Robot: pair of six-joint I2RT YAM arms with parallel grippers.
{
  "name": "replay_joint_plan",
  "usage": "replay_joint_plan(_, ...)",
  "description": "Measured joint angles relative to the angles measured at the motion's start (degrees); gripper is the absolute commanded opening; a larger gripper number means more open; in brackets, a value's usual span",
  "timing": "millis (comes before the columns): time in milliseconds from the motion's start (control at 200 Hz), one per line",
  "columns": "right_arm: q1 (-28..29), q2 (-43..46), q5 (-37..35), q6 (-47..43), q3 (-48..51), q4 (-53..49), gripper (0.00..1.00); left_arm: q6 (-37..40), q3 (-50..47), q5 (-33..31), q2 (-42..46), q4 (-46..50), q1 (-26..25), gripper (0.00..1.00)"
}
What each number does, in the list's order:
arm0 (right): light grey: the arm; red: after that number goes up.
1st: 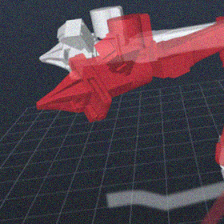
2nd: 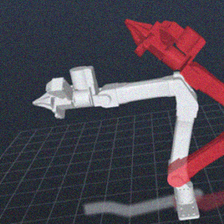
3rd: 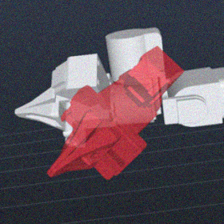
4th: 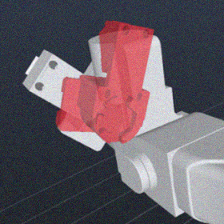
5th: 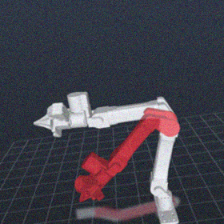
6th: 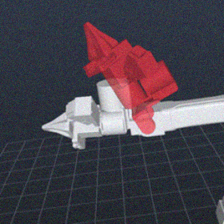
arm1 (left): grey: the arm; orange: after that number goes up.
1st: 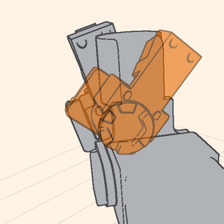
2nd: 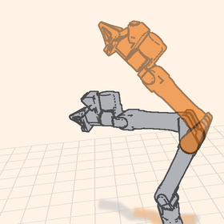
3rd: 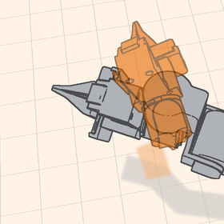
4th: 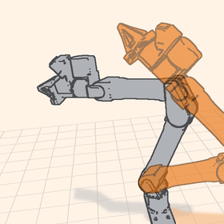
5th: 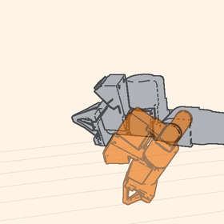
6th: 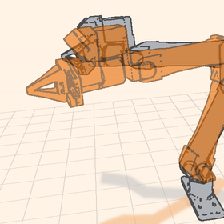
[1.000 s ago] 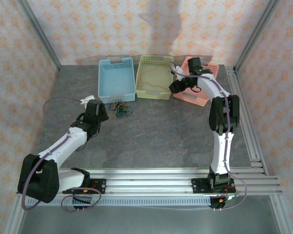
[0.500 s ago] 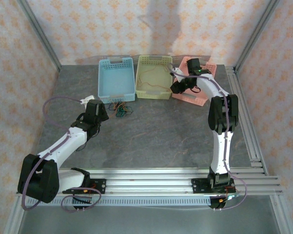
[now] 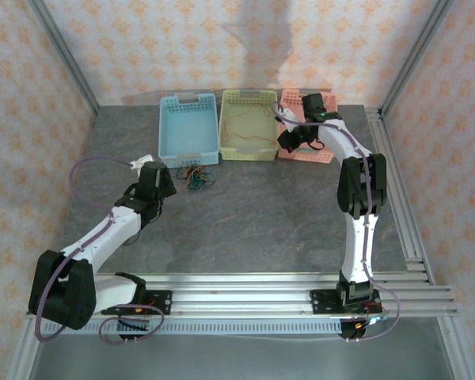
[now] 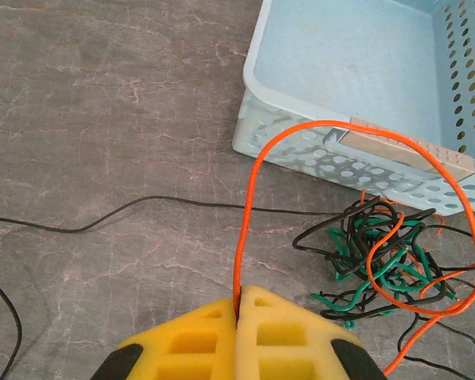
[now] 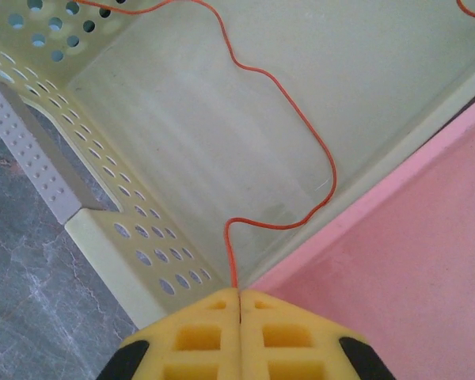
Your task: Untangle the cables
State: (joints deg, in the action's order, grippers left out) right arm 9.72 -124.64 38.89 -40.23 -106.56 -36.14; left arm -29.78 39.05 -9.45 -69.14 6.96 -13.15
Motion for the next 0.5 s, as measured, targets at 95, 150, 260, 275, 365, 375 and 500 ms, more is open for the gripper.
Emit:
replay_joint_plan(95,0.1,1.2,-0.1,1.3,1.2,1.6,0.00,0.0,0.0,0.0,0.0,0.0,0.0,0.00)
replay_joint_plan(150,0.2,2.2,-0.1,2.3,1.8,2.4,0.00,0.0,0.0,0.0,0.0,0.0,0.0,0.00)
replay_joint_plan(260,0.3,4.7,0.2,4.6,2.6,4.4,0.00,0.0,0.0,0.0,0.0,0.0,0.0,0.00)
replay_joint_plan(275,0.3,5.0,0.3,5.1,2.6,4.7,0.00,0.0,0.0,0.0,0.0,0.0,0.0,0.00)
replay_joint_plan(365,0.5,7.2,1.4,7.6,3.0,7.4,0.00,0.0,0.0,0.0,0.0,0.0,0.0,0.00)
replay_joint_plan(375,0.5,7.4,1.5,8.0,3.0,7.8,0.00,0.0,0.0,0.0,0.0,0.0,0.0,0.00)
replay_joint_plan(500,1.4,9.0,2.6,12.6,3.0,12.4,0.00,0.0,0.0,0.0,0.0,0.0,0.0,0.00)
